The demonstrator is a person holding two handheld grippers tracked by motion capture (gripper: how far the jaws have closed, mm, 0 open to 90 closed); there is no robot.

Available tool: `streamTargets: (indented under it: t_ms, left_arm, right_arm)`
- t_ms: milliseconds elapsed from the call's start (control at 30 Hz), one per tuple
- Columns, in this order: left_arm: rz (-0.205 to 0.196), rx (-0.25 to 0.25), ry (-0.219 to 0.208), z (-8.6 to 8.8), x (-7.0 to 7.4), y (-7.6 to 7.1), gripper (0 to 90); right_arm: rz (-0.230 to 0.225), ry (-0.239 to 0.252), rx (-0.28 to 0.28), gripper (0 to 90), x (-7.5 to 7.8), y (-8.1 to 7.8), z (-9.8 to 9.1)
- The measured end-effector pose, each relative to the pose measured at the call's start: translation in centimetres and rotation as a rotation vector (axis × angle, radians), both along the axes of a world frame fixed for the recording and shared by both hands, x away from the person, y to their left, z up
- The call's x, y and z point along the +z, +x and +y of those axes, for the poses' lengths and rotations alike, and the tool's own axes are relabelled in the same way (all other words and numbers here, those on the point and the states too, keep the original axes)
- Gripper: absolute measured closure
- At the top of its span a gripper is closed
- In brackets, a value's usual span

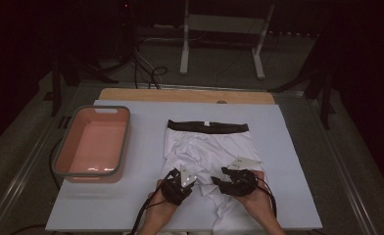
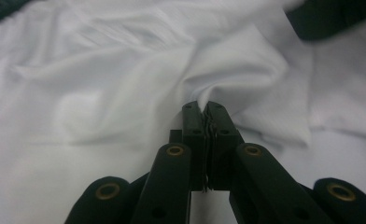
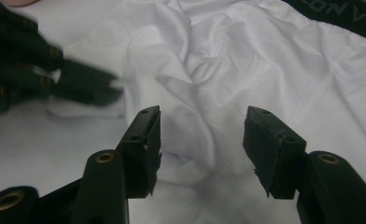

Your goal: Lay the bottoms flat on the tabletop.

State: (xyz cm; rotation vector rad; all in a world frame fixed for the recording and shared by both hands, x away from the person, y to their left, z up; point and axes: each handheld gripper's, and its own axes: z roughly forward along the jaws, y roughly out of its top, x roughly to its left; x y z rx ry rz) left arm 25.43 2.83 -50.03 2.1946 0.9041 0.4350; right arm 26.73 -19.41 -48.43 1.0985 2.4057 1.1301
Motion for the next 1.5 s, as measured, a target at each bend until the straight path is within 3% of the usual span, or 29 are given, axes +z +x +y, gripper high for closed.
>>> streamTargets:
  t_ms: [167, 267, 500, 700, 933, 1000, 1033, 1200, 1267, 1500]
  left_arm:
    - [-0.006, 0.05, -0.051, 0.9, 0.8, 1.2, 88.1]
    - [-0.003, 0.068, -0.069, 1.2, 0.9, 1.8, 87.8]
    - [-0.037, 0.109, -0.028, 1.3, 0.9, 2.7, 86.7]
    - [-0.046, 0.174, 0.028, 1.6, 0.1, 3.8, 79.3]
    - [-0.033, 0.257, 0.017, 2.7, 0.0, 4.5, 70.0]
    - [-0.027, 0.253, -0.008, 3.0, 0.2, 4.3, 64.5]
    - [-0.032, 0.229, -0.039, 3.1, 0.4, 3.9, 61.9]
    - [-0.048, 0.198, -0.073, 3.2, 1.0, 2.8, 54.8]
    - [-0.06, 0.162, -0.107, 3.2, 1.3, 1.9, 54.5]
    - [-0.052, 0.109, -0.114, 2.6, 1.2, 0.6, 54.3]
  right_arm:
    - [0.002, -0.012, -0.002, 53.0, -0.3, 0.3, 0.3]
    - [0.01, -0.027, 0.007, 66.9, -0.7, 0.7, 0.6]
    - [0.006, -0.068, 0.008, 87.5, -1.0, 0.9, 1.3]
    - [0.026, -0.072, -0.029, 85.4, -1.4, 1.5, 1.1]
    - [0.034, -0.074, -0.071, 76.8, -1.6, 1.8, 0.7]
    - [0.028, -0.062, -0.072, 69.5, -1.5, 1.8, 0.6]
    - [0.028, -0.056, -0.074, 66.8, -1.4, 1.8, 0.6]
    - [0.018, -0.041, -0.077, 54.8, -1.2, 1.7, 0.6]
    - [0.017, -0.039, -0.079, 54.1, -1.2, 1.7, 0.6]
    - [0.014, -0.03, -0.074, 53.5, -1.2, 1.6, 0.7]
